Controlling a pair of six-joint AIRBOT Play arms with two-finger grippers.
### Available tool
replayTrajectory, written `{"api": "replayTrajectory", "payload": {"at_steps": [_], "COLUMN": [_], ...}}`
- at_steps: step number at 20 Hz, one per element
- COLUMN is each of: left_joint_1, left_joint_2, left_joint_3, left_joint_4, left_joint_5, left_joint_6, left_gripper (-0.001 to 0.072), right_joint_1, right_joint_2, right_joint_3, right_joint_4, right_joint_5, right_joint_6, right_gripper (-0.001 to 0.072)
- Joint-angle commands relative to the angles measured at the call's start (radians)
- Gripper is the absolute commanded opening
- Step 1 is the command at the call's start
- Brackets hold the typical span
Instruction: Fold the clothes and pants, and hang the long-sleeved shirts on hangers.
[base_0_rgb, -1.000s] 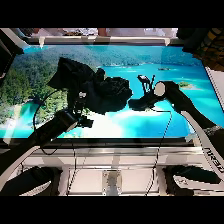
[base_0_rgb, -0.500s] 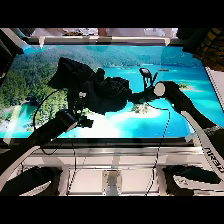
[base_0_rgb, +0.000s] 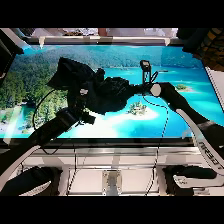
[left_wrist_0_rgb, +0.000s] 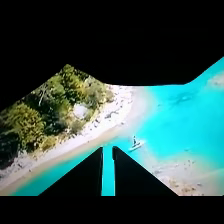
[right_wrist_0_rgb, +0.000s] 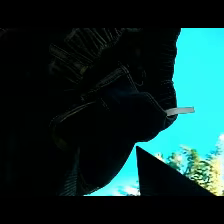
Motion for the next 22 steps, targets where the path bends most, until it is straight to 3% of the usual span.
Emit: {"api": "replayTrajectory", "payload": {"at_steps": [1,3,5,8,9,11,16,20,22], "left_joint_1": [0.02,0.071,0.126,0.171,0.174,0.173,0.173,0.173,0.173], "left_joint_2": [-0.009,-0.018,-0.02,-0.02,-0.02,-0.02,-0.02,-0.02,-0.02], "left_joint_3": [0.0,0.0,0.0,0.0,0.0,0.0,0.0,0.0,0.0], "left_joint_4": [0.083,0.082,0.082,0.083,0.083,0.081,0.056,0.056,0.056], "left_joint_5": [0.109,0.103,0.103,0.103,0.102,0.101,-0.016,-0.116,-0.108], "left_joint_6": [0.0,0.0,0.0,0.0,0.001,0.029,0.222,0.483,0.583], "left_gripper": [0.0133,0.0304,0.0303,0.0303,0.0303,0.0303,0.0303,0.0303,0.0303], "right_joint_1": [-0.003,-0.003,-0.003,-0.003,-0.003,-0.004,-0.044,-0.132,-0.218], "right_joint_2": [-0.126,-0.206,-0.267,-0.312,-0.321,-0.335,-0.241,-0.055,0.034], "right_joint_3": [0.059,0.137,0.212,0.264,0.266,0.266,0.407,0.537,0.539], "right_joint_4": [0.012,0.027,0.027,0.054,0.058,0.061,-0.06,-0.32,-0.341], "right_joint_5": [0.006,0.064,0.111,0.135,0.148,0.193,0.379,0.629,0.732], "right_joint_6": [-0.019,-0.019,-0.016,-0.014,-0.014,-0.015,-0.029,-0.046,-0.046], "right_gripper": [0.0523,0.0529,0.0522,0.0409,0.0318,0.0025,0.0024,0.0023,0.0023]}}
